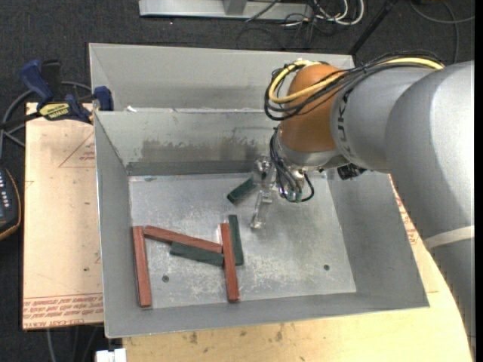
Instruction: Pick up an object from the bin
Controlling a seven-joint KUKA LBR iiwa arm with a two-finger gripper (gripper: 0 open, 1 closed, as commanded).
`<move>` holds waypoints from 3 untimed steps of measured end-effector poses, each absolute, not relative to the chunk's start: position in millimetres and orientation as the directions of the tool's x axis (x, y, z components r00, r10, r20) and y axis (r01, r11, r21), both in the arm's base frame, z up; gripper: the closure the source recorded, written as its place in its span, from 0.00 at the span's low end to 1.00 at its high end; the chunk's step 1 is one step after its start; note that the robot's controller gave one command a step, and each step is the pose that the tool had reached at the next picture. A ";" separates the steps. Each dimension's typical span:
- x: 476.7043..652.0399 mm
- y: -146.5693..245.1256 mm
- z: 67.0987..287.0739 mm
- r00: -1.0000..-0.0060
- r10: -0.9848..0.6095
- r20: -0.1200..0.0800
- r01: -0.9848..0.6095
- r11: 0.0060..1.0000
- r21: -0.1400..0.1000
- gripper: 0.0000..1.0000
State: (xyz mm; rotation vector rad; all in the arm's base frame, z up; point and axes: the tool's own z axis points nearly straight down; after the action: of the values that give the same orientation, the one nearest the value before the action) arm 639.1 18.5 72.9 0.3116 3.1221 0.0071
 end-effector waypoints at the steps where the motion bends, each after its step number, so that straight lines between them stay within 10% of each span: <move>1: 630.8 81.5 72.6 -0.934 0.358 -0.006 0.358 0.934 0.005 0.00; 2: 631.8 78.9 73.6 -0.933 0.360 -0.009 0.360 0.933 0.004 1.00; 3: 610.7 76.0 215.2 -0.931 0.366 -0.009 0.366 0.931 0.006 1.00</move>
Offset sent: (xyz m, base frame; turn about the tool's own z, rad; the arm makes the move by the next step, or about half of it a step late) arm -0.0102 0.0596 -0.0027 0.1728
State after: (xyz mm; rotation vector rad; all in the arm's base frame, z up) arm 610.7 76.0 215.2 0.5831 3.0768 0.0063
